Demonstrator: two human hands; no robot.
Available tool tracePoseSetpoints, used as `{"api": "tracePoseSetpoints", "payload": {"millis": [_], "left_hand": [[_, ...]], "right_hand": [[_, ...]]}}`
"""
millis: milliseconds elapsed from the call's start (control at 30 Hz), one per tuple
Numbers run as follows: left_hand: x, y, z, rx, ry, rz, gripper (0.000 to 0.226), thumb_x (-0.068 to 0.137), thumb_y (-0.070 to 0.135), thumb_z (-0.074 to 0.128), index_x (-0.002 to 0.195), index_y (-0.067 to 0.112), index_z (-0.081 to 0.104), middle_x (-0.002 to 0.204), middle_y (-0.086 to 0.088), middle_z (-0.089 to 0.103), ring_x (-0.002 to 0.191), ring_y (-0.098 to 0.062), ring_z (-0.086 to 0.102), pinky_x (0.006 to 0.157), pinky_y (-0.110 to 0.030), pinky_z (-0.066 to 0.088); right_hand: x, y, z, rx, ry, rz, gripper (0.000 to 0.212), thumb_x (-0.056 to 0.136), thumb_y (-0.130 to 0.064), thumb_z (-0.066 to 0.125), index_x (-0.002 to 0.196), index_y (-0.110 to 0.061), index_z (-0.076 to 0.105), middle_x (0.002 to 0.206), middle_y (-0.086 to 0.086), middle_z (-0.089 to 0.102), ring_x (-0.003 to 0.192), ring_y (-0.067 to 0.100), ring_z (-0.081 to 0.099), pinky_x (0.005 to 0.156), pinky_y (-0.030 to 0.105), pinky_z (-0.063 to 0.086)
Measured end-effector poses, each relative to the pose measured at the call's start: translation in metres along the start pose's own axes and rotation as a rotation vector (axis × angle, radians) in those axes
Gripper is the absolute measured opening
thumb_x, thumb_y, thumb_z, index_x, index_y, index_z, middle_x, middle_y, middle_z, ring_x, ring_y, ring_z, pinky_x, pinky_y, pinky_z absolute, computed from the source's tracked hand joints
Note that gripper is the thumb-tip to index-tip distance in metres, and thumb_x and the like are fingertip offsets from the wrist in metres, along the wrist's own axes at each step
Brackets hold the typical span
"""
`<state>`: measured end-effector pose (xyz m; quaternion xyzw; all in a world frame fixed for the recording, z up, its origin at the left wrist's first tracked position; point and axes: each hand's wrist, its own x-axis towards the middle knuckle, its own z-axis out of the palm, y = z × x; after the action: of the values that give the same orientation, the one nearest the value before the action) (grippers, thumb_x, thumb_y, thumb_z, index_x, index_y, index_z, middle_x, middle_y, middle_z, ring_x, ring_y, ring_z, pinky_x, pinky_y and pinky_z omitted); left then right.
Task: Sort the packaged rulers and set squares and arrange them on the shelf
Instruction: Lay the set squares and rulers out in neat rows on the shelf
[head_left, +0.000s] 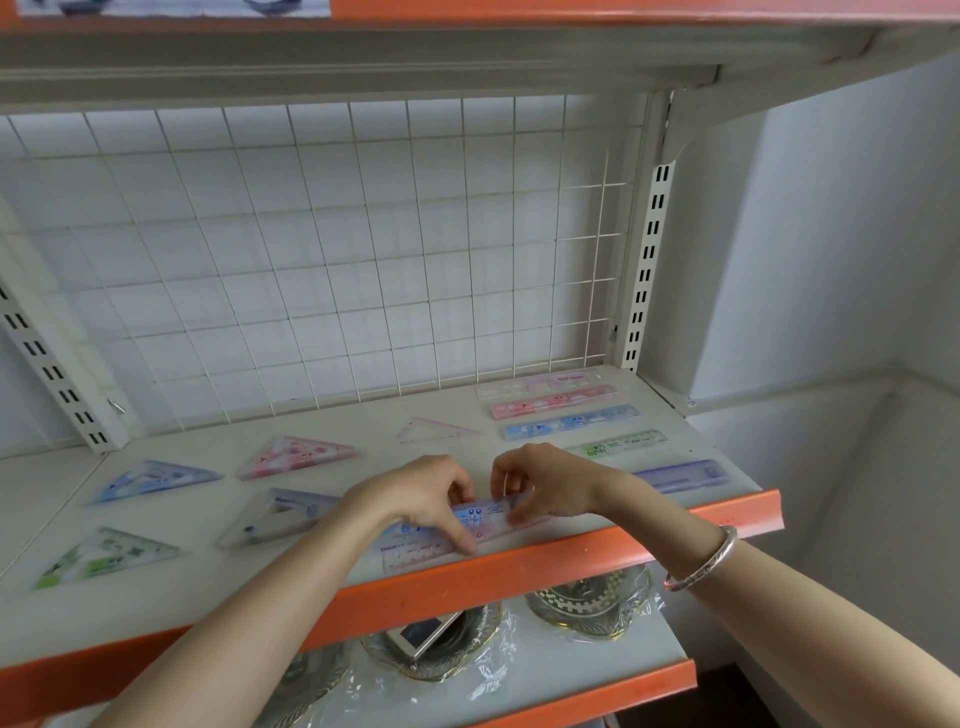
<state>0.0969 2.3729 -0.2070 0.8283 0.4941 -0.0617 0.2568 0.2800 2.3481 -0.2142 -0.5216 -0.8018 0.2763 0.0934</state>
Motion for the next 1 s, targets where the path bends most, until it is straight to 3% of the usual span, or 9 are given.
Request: {"api": "tracePoseSetpoints", "payload": {"millis": [100,433,600,667,733,800,900,1000], "left_hand": [[0.0,0.006,0.002,0.063,0.007,-0.019,0.057,0.064,0.033,0.087,0.112,0.019,0.059,0.105,0.002,0.057,0.097,-0.017,0.056,0.079,-0.03,0.048],[0.004,0.011,0.0,0.052,0.012,-0.097,0.055,0.063,0.027,0.088,0.111,0.014,0.063,0.104,-0.001,0.063,0.088,-0.017,0.058,0.069,-0.026,0.044],[0.003,0.008,0.004,0.007,0.015,-0.081,0.056,0.067,0.023,0.086,0.117,0.013,0.062,0.109,-0.004,0.066,0.097,-0.021,0.064,0.084,-0.032,0.052],[0.001,0.007,0.004,0.008,0.023,-0.067,0.055,0.068,0.024,0.085,0.117,0.014,0.062,0.109,-0.004,0.066,0.097,-0.022,0.063,0.085,-0.034,0.052],[0.001,0.006,0.002,-0.007,0.018,-0.056,0.054,0.069,0.025,0.085,0.117,0.014,0.062,0.108,-0.003,0.066,0.097,-0.021,0.063,0.084,-0.034,0.051],[0.0,0.005,0.0,-0.04,0.012,-0.047,0.052,0.07,0.027,0.084,0.115,0.013,0.062,0.104,-0.001,0.065,0.092,-0.019,0.062,0.08,-0.032,0.051],[0.0,0.003,0.0,-0.009,0.013,-0.025,0.038,0.068,0.031,0.085,0.096,0.016,0.064,0.082,0.004,0.056,0.069,-0.012,0.049,0.059,-0.026,0.037],[0.0,0.004,0.003,-0.033,0.028,-0.038,0.03,0.064,0.027,0.087,0.087,0.019,0.069,0.071,0.012,0.059,0.058,-0.004,0.048,0.052,-0.02,0.034]], "right_hand": [[0.001,-0.001,0.001,-0.022,-0.002,0.01,0.03,0.075,-0.013,0.073,0.103,-0.016,0.065,0.091,-0.003,0.058,0.083,0.012,0.054,0.074,0.025,0.046],[0.003,0.001,0.002,-0.129,-0.024,0.007,0.027,0.077,-0.021,0.072,0.103,-0.012,0.068,0.1,-0.003,0.054,0.089,0.012,0.05,0.076,0.023,0.04],[0.007,0.0,0.003,-0.159,-0.027,0.015,0.025,0.086,-0.018,0.065,0.109,-0.007,0.066,0.106,0.004,0.058,0.092,0.009,0.047,0.078,0.021,0.033],[0.007,0.0,0.004,-0.134,-0.017,0.02,0.024,0.087,-0.017,0.064,0.108,-0.008,0.066,0.112,0.005,0.061,0.094,0.011,0.05,0.078,0.021,0.035],[0.005,-0.001,0.003,-0.084,-0.002,0.014,0.019,0.087,-0.016,0.063,0.104,-0.008,0.067,0.106,0.004,0.064,0.091,0.011,0.051,0.074,0.021,0.037],[0.004,0.0,0.0,-0.026,0.012,0.011,0.015,0.087,-0.015,0.063,0.099,-0.007,0.067,0.096,0.003,0.064,0.086,0.011,0.052,0.068,0.018,0.037],[0.003,-0.001,-0.007,0.034,0.036,0.023,0.013,0.088,-0.012,0.061,0.099,-0.007,0.066,0.088,0.0,0.059,0.083,0.011,0.052,0.068,0.014,0.037],[0.003,0.001,-0.012,0.069,0.043,0.033,0.01,0.088,-0.011,0.061,0.097,-0.008,0.065,0.09,0.002,0.061,0.085,0.013,0.054,0.077,0.024,0.042]]}}
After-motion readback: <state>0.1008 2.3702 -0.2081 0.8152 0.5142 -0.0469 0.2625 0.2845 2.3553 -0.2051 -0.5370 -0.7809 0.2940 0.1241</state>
